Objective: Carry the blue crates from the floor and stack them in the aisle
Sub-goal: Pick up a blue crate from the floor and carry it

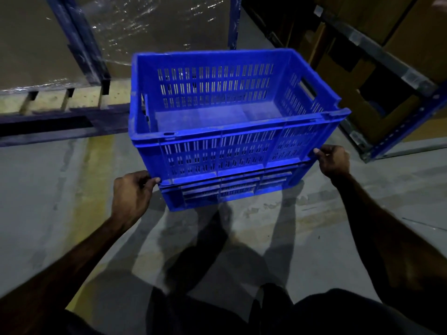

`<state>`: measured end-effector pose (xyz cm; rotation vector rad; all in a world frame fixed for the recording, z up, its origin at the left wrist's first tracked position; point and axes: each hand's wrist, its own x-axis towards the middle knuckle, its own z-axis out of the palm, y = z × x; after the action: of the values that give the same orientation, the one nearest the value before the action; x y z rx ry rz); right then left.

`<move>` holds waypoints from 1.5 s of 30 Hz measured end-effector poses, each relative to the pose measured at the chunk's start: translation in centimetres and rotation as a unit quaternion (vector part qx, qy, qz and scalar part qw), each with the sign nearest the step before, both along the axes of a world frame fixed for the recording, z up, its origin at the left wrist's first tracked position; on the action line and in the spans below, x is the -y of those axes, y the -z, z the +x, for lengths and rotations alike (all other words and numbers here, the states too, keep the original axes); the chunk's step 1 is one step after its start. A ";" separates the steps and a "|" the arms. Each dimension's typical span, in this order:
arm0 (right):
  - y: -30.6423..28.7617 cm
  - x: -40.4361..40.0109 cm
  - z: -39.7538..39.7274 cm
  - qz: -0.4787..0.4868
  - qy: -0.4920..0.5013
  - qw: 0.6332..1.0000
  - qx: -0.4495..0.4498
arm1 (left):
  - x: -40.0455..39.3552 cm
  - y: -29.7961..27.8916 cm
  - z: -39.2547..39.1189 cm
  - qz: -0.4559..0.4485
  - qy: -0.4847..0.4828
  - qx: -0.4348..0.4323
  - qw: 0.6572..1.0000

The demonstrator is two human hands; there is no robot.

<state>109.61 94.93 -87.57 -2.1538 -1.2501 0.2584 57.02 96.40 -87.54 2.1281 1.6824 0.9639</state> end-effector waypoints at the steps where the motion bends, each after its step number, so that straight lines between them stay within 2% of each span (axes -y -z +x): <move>1: 0.1 -0.1 0.1 -0.001 -0.003 1.000 0.006 | 0.0 0.0 0.1 0.000 0.005 -0.004 1.000; 10: -0.7 0.4 0.0 -0.007 -0.028 0.997 0.077 | -0.5 -0.1 -0.1 -0.005 0.024 0.014 1.000; 13: -0.5 0.3 0.3 -0.013 0.006 0.999 0.044 | -0.8 -0.1 0.6 -0.021 0.017 0.016 1.000; 19: 0.1 0.6 0.4 0.022 -0.004 1.000 0.016 | -0.3 0.4 1.0 -0.041 0.002 0.037 0.998; 23: 0.7 0.2 -0.3 0.011 0.047 0.998 -0.035 | -0.1 0.6 0.9 -0.054 -0.020 0.065 0.996; 29: 1.1 0.4 -0.5 0.009 0.077 0.996 -0.043 | 0.0 1.7 1.1 -0.069 -0.051 0.106 0.991; 34: 1.1 0.4 -0.3 -0.016 0.103 0.991 -0.079 | 0.4 1.3 1.8 -0.063 -0.062 0.101 0.991; 40: 1.4 0.4 0.0 -0.022 0.101 0.992 -0.076 | 0.0 2.5 1.3 -0.082 -0.069 0.140 0.984; 45: 1.8 0.1 -0.1 -0.014 0.108 0.991 -0.072 | 0.6 2.3 2.3 -0.039 -0.082 0.105 0.990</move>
<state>109.53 94.88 -89.39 -2.2294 -0.9305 0.3343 59.30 95.79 -89.85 1.7915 1.7759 1.1054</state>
